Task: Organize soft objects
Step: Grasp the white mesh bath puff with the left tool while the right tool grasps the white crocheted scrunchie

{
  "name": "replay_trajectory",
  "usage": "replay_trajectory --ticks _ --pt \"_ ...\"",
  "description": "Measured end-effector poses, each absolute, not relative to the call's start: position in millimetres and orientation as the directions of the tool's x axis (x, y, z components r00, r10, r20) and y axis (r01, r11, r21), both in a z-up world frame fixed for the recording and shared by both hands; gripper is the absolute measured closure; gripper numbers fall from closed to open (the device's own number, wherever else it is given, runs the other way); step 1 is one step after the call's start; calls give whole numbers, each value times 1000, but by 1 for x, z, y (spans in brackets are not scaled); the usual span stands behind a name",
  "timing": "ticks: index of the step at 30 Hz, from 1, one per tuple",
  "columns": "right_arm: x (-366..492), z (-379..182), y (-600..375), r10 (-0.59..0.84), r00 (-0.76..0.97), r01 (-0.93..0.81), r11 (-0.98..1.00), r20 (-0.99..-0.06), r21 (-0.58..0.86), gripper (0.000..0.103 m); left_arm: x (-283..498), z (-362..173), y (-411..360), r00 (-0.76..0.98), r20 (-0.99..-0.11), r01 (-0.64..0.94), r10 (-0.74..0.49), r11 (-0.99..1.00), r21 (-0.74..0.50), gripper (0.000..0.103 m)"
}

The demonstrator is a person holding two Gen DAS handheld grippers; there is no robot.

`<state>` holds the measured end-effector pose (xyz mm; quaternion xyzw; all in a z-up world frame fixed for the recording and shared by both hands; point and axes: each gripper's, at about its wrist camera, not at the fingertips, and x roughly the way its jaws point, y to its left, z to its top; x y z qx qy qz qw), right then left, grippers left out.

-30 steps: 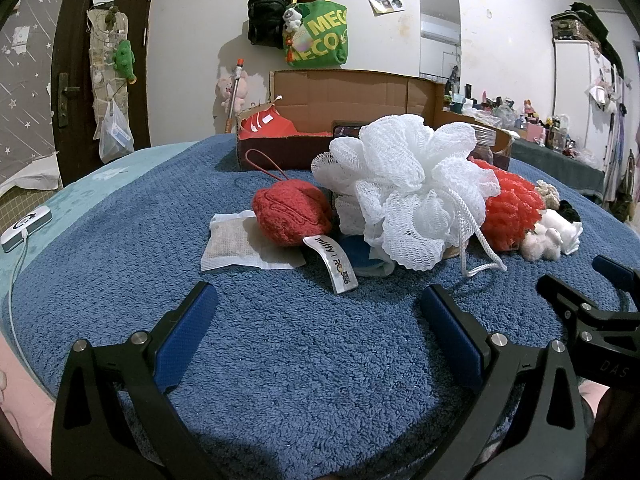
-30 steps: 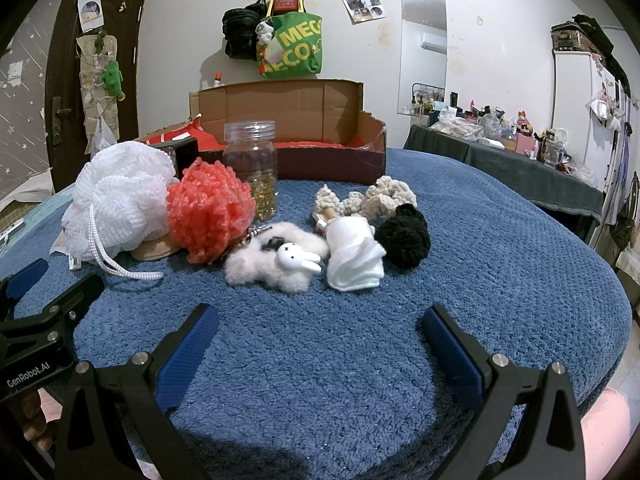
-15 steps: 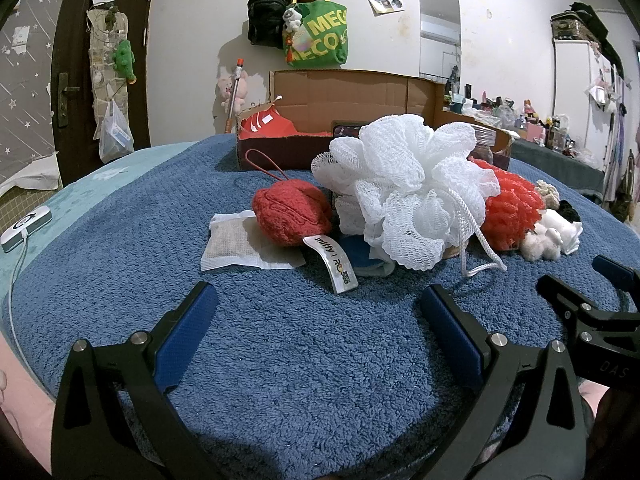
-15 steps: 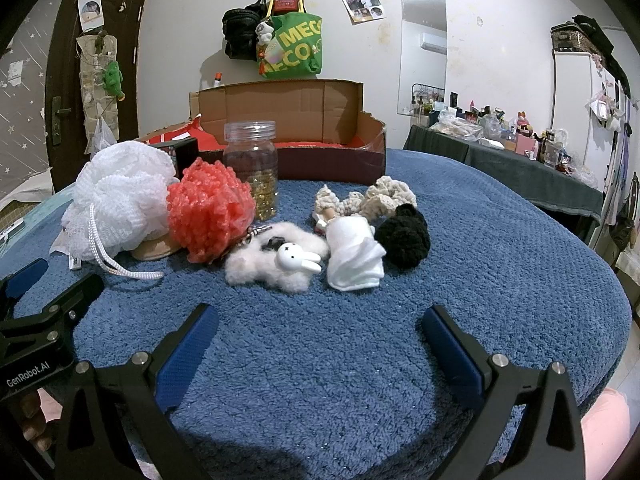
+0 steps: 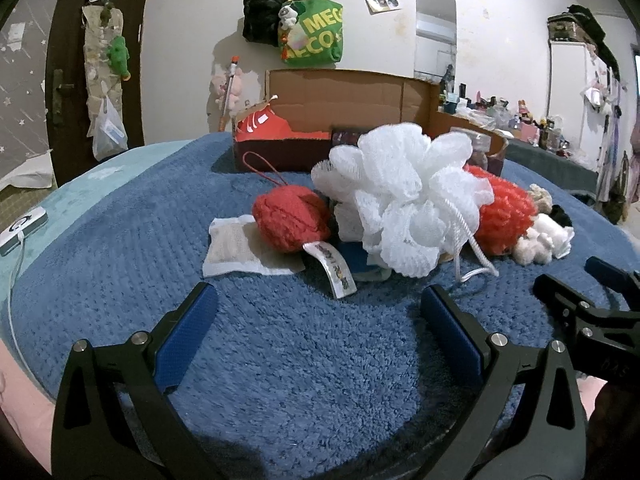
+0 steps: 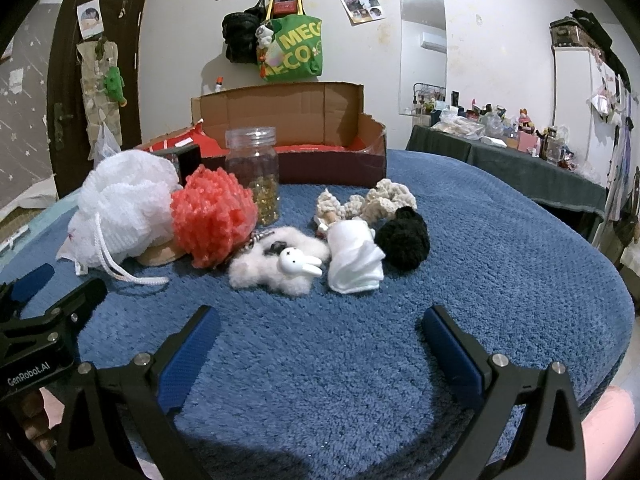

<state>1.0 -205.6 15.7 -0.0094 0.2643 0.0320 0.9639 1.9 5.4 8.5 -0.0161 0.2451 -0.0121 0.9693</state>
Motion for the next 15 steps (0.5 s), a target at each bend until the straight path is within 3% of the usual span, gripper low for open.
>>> replay_trajectory --ticks 15 --pt "9 41 -219 73 876 -65 997 -476 33 0 7 37 7 896 -433 94 -100 995 -36 0"
